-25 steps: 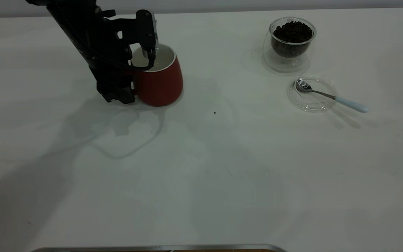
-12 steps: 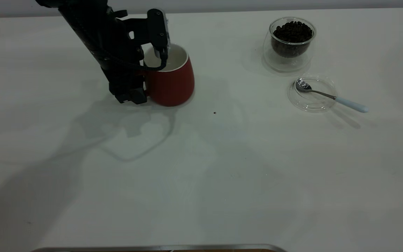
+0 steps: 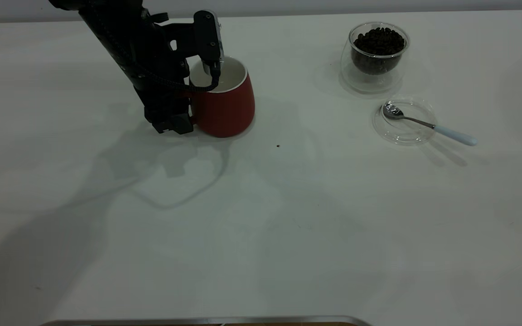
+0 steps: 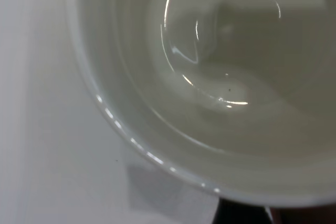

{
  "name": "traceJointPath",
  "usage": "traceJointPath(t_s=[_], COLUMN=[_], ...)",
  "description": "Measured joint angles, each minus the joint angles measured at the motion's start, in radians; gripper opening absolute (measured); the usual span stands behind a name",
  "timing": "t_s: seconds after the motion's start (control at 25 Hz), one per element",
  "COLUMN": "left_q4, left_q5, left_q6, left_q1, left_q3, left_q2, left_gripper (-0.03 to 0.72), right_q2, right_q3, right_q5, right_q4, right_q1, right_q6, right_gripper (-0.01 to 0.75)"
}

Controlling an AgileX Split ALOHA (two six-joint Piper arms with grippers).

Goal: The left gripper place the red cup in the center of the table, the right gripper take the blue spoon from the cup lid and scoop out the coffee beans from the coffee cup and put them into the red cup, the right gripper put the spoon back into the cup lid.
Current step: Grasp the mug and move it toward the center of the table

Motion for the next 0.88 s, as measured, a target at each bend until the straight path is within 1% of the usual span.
traceJointPath(t_s=[0.2, 0.68, 0.88], left_q4=[0.001, 0.008, 0.013], left_q5=[0.058, 0.129, 0.215], left_q6=[-0.003, -0.007, -0.043], left_q1=[0.002, 0.01, 0.01], left_q3=[0.0, 0.0, 0.0], left_q2=[-0.047, -0.148, -0.236], left_gripper=[0.518, 0.518, 0.518], right_q2=[0.0, 0.0, 0.0], right_q3=[0.0, 0.0, 0.0], right_q5=[0.0, 0.0, 0.0], right_q4=[0.0, 0.0, 0.0], right_q1=[0.0, 0.0, 0.0], right_q6=[0.0, -0.001, 0.0], right_gripper=[0.397, 0.398, 0.398])
